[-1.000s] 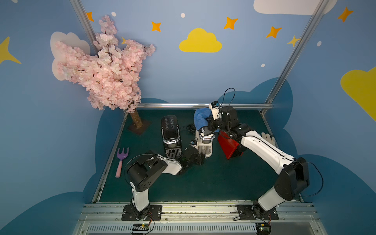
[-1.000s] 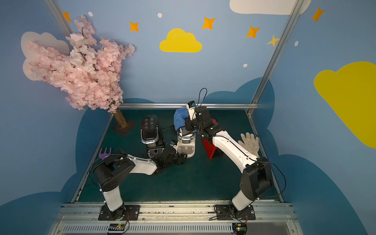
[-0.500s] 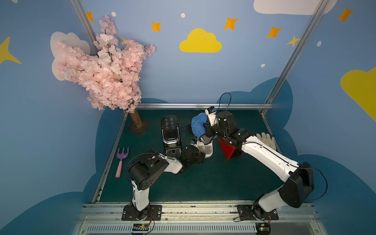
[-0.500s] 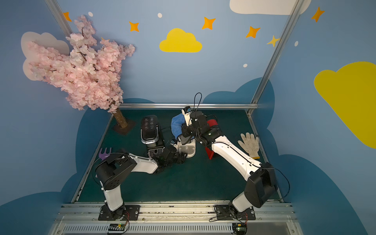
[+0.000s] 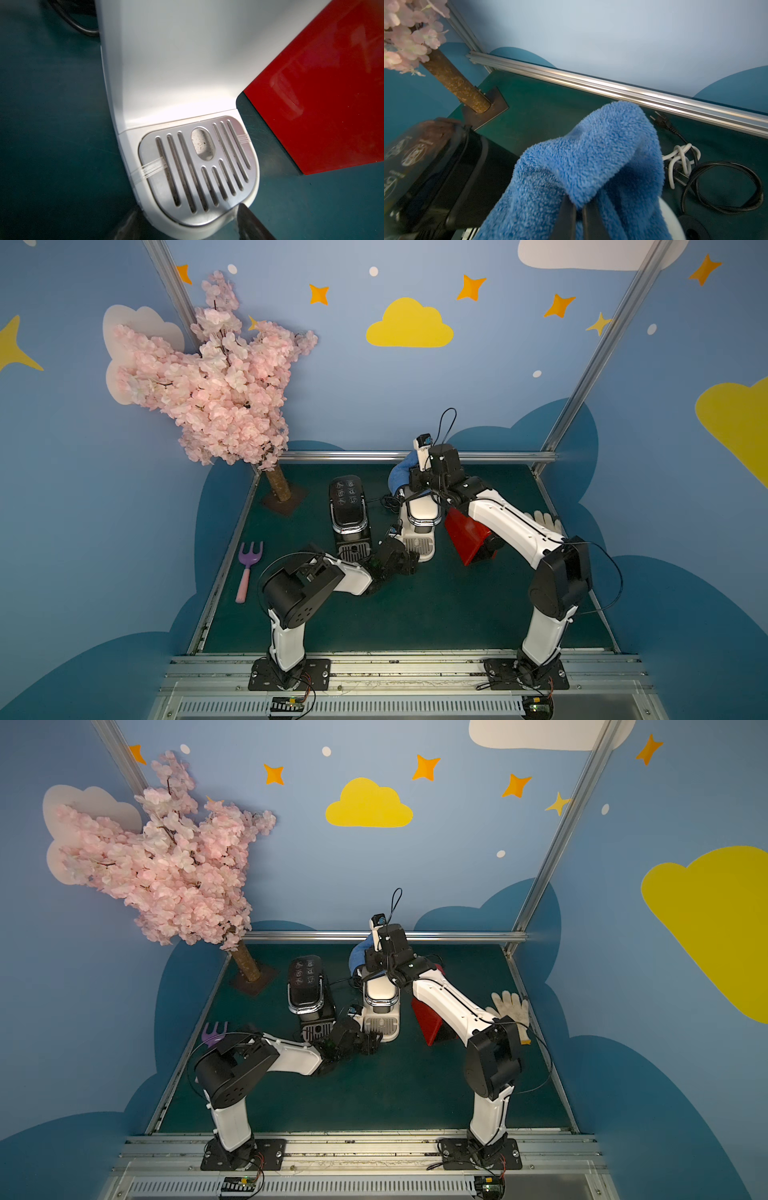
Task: Wipe the surface of a coffee machine
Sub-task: Wipe the dirt from the surface of the coffee machine.
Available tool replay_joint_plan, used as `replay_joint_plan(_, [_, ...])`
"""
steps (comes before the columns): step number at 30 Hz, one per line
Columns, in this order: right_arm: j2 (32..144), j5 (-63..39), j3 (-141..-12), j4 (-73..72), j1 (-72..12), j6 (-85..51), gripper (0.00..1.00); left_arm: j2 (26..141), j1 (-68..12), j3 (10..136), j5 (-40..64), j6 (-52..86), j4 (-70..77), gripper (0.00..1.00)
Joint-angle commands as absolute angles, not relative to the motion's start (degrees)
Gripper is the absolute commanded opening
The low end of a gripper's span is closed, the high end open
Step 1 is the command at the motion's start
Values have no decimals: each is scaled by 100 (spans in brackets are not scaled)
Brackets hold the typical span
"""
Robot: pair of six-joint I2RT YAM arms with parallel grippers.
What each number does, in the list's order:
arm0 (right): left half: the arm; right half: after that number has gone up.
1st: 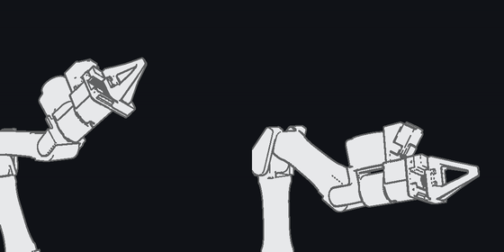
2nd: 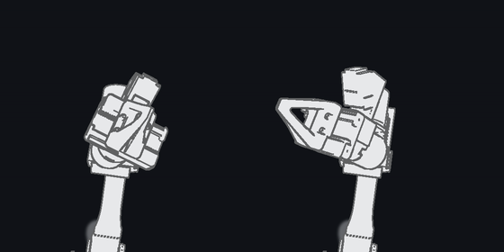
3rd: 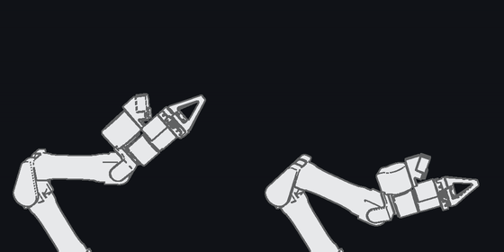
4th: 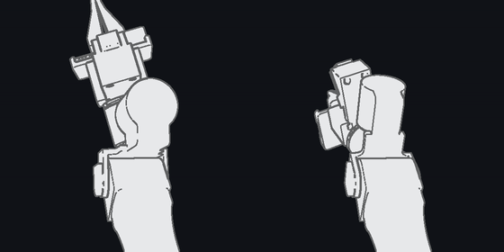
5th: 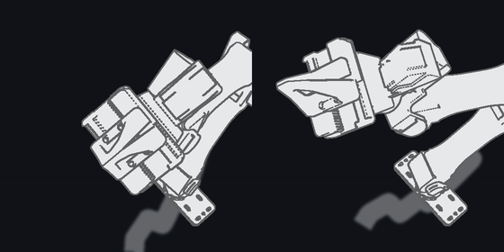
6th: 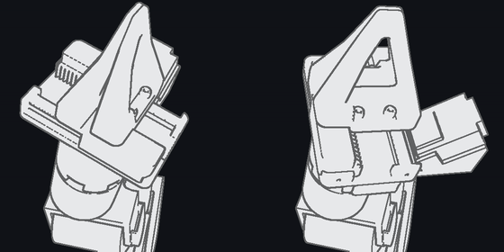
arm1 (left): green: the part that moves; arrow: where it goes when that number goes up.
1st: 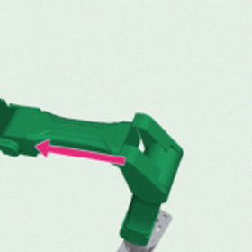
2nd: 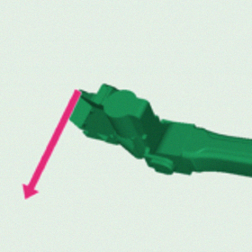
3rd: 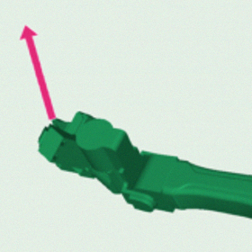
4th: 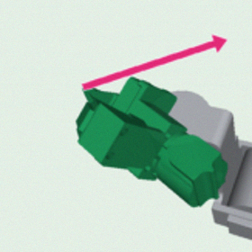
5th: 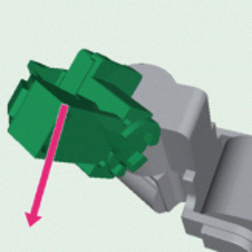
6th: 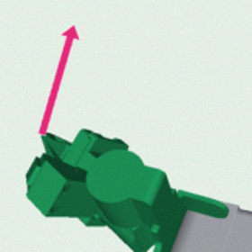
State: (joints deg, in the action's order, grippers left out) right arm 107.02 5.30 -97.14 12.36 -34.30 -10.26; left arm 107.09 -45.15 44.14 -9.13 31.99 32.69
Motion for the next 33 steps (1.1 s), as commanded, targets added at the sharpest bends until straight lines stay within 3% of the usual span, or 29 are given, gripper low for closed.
replay_joint_plan(1, [11088, 523, -9739, 1864, -3137, -1268, 0, 10582, -4544, 4298, -729, 3248, 3219, 72])
replay_joint_plan(14, [10833, -725, -8812, 1317, -2543, -2399, 1, 10573, -4543, 4356, -726, 3204, 3152, 72])
replay_joint_plan(21, [10795, -2043, -8141, 753, -2277, -3104, 1, 10670, -4544, 4390, -633, 3234, 3164, 72])
replay_joint_plan(33, [10712, -1864, -7828, 867, -2458, -3038, 0, 10679, -4558, 4413, -572, 3257, 3195, 72])
